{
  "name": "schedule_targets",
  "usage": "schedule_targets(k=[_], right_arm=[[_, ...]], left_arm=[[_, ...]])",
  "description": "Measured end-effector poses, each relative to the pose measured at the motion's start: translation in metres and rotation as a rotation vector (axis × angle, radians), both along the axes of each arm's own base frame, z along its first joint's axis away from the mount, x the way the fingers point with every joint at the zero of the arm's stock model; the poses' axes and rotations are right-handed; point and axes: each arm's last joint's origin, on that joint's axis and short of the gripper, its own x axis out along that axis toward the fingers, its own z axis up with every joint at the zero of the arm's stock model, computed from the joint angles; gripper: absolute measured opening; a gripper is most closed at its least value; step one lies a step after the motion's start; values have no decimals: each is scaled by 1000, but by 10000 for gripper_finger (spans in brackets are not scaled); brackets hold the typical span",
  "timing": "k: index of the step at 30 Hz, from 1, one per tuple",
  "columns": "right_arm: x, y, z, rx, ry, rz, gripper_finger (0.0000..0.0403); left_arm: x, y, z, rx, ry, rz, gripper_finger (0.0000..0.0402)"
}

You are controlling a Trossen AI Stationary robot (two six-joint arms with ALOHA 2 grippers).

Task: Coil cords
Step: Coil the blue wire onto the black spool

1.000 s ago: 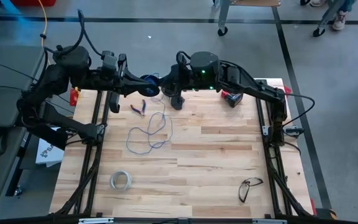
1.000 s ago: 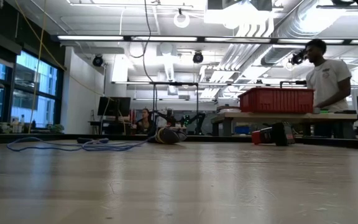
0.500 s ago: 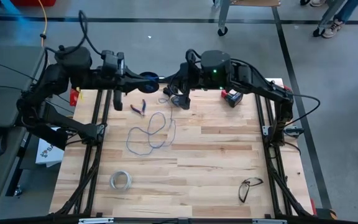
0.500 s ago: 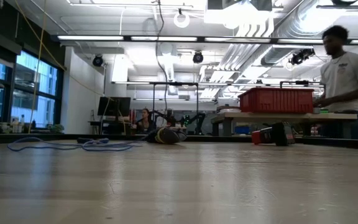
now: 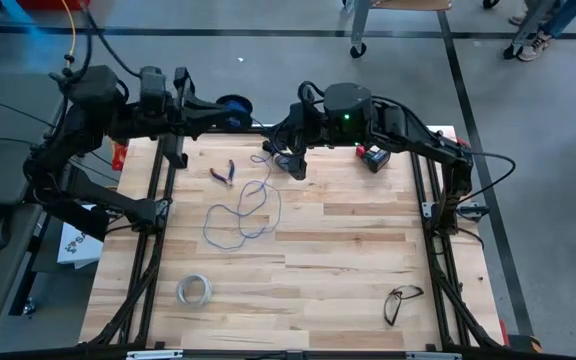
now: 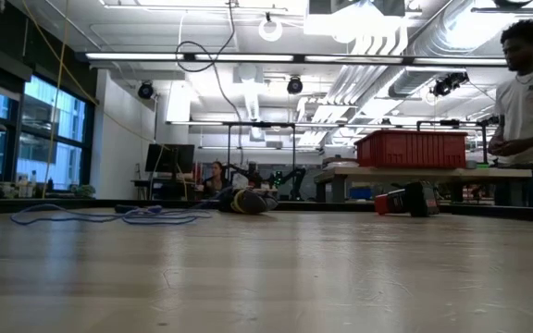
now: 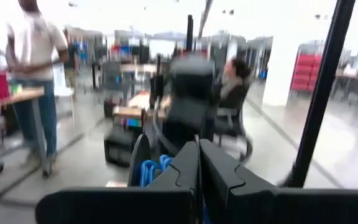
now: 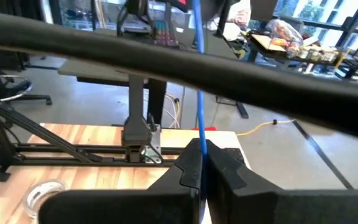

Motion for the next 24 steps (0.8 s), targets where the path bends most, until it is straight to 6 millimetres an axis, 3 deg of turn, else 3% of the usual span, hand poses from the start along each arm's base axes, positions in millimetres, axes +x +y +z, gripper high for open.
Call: schedule_targets(k=[12,24], right_arm=[[1,1,10,51,-105,39,10],[1,-2,7,76,-82,-20,166]], left_arm=[[3,0,21,-43,-244,-14,0],[15,1,32,-25,-413,-52,0]])
